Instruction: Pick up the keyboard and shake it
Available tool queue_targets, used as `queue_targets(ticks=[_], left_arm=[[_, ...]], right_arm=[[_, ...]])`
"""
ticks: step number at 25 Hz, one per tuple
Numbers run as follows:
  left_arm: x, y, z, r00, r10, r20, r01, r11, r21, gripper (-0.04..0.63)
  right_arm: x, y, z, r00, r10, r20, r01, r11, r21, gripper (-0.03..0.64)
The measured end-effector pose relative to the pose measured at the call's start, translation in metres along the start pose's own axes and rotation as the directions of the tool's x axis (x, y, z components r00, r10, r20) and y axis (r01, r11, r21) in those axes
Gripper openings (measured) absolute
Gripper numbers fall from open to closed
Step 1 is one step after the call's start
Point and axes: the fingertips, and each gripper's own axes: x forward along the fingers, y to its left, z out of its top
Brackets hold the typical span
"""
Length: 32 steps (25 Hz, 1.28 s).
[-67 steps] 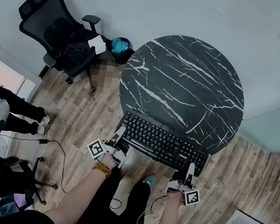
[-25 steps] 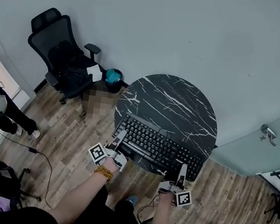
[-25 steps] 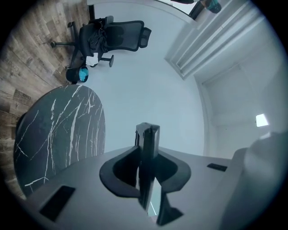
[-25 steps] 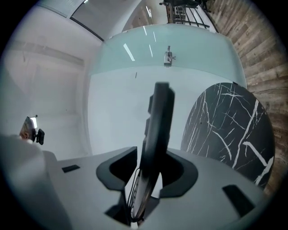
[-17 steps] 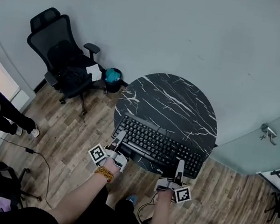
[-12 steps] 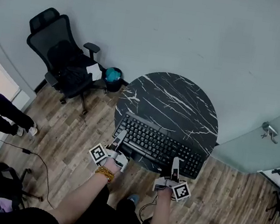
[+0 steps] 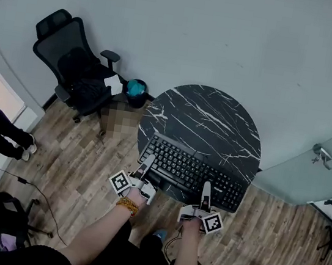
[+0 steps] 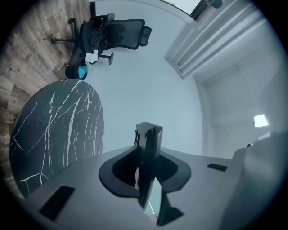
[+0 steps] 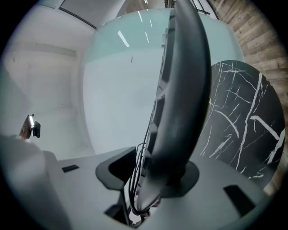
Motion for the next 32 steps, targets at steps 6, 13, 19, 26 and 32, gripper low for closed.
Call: queue_targets(ticks=[6,13,19,26,32], left_arm=[[0.002,-0.001,0.001,1.0,-0.002,-0.011,0.002,1.0,0.004,0.074],[-0.005,0.003,0.004,1.0,0.013,-0.004,-0.013,1.0,-0.003,0.074],[-0.001,0.004,0.005,1.0,0.012,-0.028,-0.012,1.0,0.021,0.074],[-0.004,0.01,-0.002,0.998,0.026,-0.057,-0.024,0.999,0.037,0.074],[-0.007,0.014,-0.007,0.997,0.039,-0.063,-0.037,0.998,0.043,0.078]], right_arm=[[0.003,0.001,-0.011,1.0,-0.001,-0.03,0.001,1.0,0.016,0.106],[0.005,-0.004,-0.019,0.998,-0.038,-0.057,0.039,0.999,0.025,0.109],[0.002,-0.002,-0.017,0.999,-0.021,-0.035,0.022,0.999,0.03,0.1],[0.002,0.005,-0.01,1.0,-0.007,-0.012,0.007,0.999,0.043,0.089],[0.003,0.007,-0.006,1.0,-0.008,-0.013,0.009,0.997,0.07,0.083]])
